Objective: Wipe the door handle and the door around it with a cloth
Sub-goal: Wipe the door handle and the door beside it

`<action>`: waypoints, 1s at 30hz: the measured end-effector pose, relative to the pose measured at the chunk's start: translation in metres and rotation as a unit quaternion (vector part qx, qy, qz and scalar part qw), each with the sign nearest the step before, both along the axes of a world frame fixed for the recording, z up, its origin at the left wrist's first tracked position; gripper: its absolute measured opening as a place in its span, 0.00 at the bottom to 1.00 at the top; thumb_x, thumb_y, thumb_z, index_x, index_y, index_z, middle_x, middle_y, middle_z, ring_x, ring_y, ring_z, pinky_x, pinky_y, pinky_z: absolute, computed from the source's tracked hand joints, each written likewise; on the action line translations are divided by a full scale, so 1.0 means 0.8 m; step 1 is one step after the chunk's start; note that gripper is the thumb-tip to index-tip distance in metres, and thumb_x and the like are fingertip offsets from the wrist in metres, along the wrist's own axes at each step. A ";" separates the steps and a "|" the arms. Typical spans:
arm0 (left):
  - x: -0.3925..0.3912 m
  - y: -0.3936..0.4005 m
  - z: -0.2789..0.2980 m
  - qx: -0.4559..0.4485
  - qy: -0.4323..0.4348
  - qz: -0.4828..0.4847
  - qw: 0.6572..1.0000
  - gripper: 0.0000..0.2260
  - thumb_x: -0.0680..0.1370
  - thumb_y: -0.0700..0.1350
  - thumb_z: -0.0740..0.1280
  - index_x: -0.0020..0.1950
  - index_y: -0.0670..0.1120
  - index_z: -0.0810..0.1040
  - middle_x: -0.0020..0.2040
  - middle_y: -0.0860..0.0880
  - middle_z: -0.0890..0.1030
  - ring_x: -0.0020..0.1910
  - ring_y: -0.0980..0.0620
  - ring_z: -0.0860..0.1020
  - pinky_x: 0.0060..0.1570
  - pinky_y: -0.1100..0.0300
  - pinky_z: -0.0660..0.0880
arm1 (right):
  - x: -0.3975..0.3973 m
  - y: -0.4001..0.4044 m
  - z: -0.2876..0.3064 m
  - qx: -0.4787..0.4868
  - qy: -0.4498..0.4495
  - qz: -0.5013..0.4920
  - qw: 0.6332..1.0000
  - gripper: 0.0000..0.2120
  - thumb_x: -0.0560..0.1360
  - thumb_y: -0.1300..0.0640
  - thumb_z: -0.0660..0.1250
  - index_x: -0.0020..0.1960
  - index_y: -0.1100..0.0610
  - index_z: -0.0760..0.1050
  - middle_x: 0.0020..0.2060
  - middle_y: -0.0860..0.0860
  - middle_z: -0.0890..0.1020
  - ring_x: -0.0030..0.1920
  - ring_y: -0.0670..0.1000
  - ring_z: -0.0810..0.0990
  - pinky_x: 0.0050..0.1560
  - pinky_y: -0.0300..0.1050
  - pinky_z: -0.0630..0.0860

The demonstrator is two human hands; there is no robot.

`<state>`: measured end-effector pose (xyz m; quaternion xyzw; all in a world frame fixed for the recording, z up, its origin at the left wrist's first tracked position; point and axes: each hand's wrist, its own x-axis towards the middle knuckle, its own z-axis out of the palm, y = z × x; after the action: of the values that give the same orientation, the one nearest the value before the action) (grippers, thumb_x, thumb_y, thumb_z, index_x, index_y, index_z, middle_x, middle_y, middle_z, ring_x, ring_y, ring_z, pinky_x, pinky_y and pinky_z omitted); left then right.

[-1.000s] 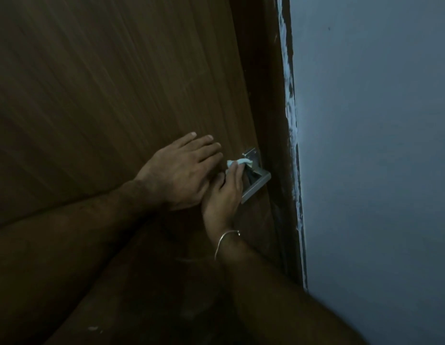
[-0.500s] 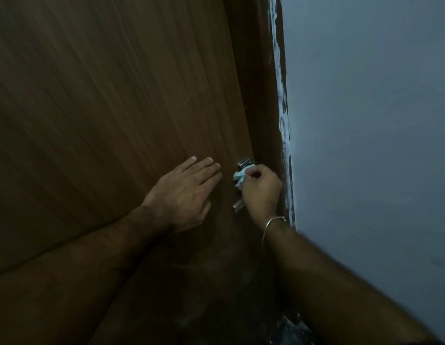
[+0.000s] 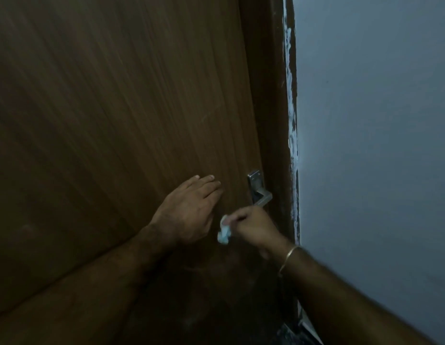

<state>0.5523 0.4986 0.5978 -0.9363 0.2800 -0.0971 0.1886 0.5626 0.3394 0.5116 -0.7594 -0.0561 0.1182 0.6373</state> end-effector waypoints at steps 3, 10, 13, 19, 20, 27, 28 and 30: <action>-0.007 -0.010 -0.001 -0.172 0.000 0.002 0.985 0.18 0.78 0.48 0.60 0.67 0.49 0.73 0.65 0.50 0.76 0.64 0.51 0.72 0.65 0.54 0.68 | 0.006 -0.017 0.026 0.241 0.035 -0.050 0.969 0.11 0.76 0.70 0.64 0.54 0.61 0.80 0.51 0.54 0.83 0.51 0.51 0.82 0.50 0.43 0.80; -0.005 -0.045 -0.004 -0.731 0.200 0.213 0.616 0.10 0.78 0.45 0.68 0.59 0.45 0.80 0.47 0.49 0.85 0.43 0.52 0.83 0.41 0.60 0.78 | 0.017 -0.025 0.074 0.319 0.045 -0.048 0.945 0.17 0.73 0.69 0.69 0.59 0.57 0.75 0.52 0.58 0.83 0.48 0.52 0.86 0.45 0.43 0.82; -0.011 -0.051 -0.009 -0.786 0.171 0.216 0.554 0.04 0.74 0.39 0.73 0.47 0.45 0.82 0.41 0.48 0.85 0.39 0.52 0.82 0.35 0.61 0.77 | 0.008 -0.029 0.076 0.289 0.012 -0.059 0.955 0.19 0.73 0.69 0.70 0.60 0.56 0.74 0.53 0.57 0.83 0.48 0.52 0.85 0.45 0.43 0.82; -0.038 -0.064 -0.011 -0.810 0.206 0.179 0.518 0.04 0.74 0.40 0.72 0.47 0.47 0.82 0.44 0.48 0.86 0.42 0.51 0.83 0.36 0.60 0.77 | -0.020 -0.052 0.079 0.330 0.056 0.043 0.941 0.19 0.76 0.64 0.68 0.65 0.54 0.73 0.54 0.52 0.84 0.54 0.52 0.84 0.50 0.47 0.82; -0.043 -0.069 -0.008 -0.812 0.211 0.168 0.518 0.05 0.75 0.39 0.71 0.49 0.48 0.83 0.45 0.49 0.86 0.43 0.52 0.83 0.36 0.61 0.77 | -0.022 -0.056 0.083 0.315 0.043 0.034 0.947 0.19 0.76 0.66 0.68 0.64 0.54 0.74 0.55 0.53 0.84 0.54 0.53 0.84 0.52 0.49 0.82; -0.078 -0.100 -0.015 -0.855 0.291 0.097 0.418 0.08 0.76 0.46 0.66 0.44 0.47 0.84 0.51 0.46 0.85 0.50 0.49 0.83 0.42 0.60 0.79 | -0.060 -0.095 0.081 0.204 -0.093 -0.045 0.973 0.10 0.74 0.67 0.68 0.44 0.54 0.84 0.49 0.49 0.85 0.53 0.49 0.84 0.55 0.47 0.81; -0.083 -0.106 -0.021 -0.856 0.298 0.097 0.412 0.07 0.76 0.48 0.69 0.44 0.47 0.84 0.52 0.45 0.84 0.51 0.48 0.83 0.44 0.59 0.79 | -0.064 -0.102 0.076 0.183 -0.106 -0.053 0.976 0.10 0.74 0.67 0.69 0.42 0.53 0.84 0.48 0.48 0.85 0.52 0.49 0.84 0.54 0.46 0.81; -0.091 -0.119 -0.036 -0.858 0.278 0.101 0.420 0.03 0.72 0.46 0.74 0.44 0.49 0.84 0.49 0.44 0.84 0.49 0.49 0.84 0.44 0.58 0.79 | -0.074 -0.112 0.065 0.168 -0.112 -0.060 0.978 0.12 0.75 0.67 0.68 0.39 0.54 0.83 0.47 0.50 0.85 0.52 0.51 0.83 0.53 0.46 0.81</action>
<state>0.4796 0.4038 0.5693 -0.6101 -0.0077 -0.0012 -0.7923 0.5030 0.2501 0.5640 -0.6520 -0.1004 -0.0168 0.7514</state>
